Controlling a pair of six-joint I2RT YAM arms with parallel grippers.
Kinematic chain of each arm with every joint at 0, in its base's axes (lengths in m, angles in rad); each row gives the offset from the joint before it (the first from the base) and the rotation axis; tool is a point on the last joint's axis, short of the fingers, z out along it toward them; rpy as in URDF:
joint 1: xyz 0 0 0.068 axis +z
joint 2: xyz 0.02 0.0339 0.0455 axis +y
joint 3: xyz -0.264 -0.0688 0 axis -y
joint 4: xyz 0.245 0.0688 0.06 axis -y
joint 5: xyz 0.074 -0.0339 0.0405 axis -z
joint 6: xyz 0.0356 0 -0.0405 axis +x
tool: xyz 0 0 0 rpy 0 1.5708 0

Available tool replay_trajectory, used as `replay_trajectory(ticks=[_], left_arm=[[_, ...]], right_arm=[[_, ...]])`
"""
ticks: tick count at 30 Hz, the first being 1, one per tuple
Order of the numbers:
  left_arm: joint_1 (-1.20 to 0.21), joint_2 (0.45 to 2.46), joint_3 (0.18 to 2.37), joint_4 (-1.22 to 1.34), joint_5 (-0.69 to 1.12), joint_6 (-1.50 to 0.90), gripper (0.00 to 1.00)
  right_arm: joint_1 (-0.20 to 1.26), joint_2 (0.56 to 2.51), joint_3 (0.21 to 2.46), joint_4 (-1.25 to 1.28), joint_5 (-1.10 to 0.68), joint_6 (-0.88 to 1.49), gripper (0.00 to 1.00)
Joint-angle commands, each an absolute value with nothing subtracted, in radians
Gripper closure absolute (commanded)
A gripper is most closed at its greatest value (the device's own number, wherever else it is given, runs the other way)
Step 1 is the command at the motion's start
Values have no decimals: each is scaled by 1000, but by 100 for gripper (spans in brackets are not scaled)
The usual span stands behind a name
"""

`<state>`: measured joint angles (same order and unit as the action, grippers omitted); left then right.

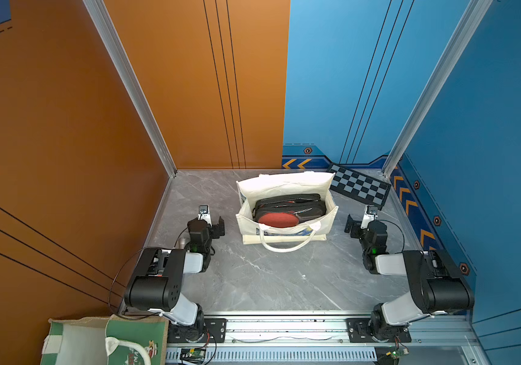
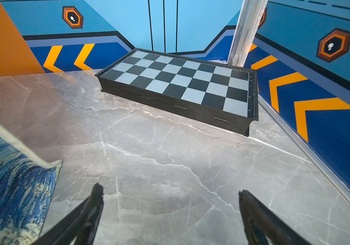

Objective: Remove the ping pong set from the canvas bag
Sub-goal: Pick up the canvas bag from the center of the board.

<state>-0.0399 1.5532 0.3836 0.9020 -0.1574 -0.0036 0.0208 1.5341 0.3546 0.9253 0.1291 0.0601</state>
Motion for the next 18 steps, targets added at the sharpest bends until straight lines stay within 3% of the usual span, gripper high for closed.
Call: replay_trajectory(ticks=[1, 18], left_arm=[[-39, 1561, 382, 916, -171, 7, 2], [-36, 1560, 379, 916, -156, 9, 2]], right_arm=[[26, 1545, 373, 907, 146, 70, 0], [23, 1545, 370, 911, 139, 70, 0]])
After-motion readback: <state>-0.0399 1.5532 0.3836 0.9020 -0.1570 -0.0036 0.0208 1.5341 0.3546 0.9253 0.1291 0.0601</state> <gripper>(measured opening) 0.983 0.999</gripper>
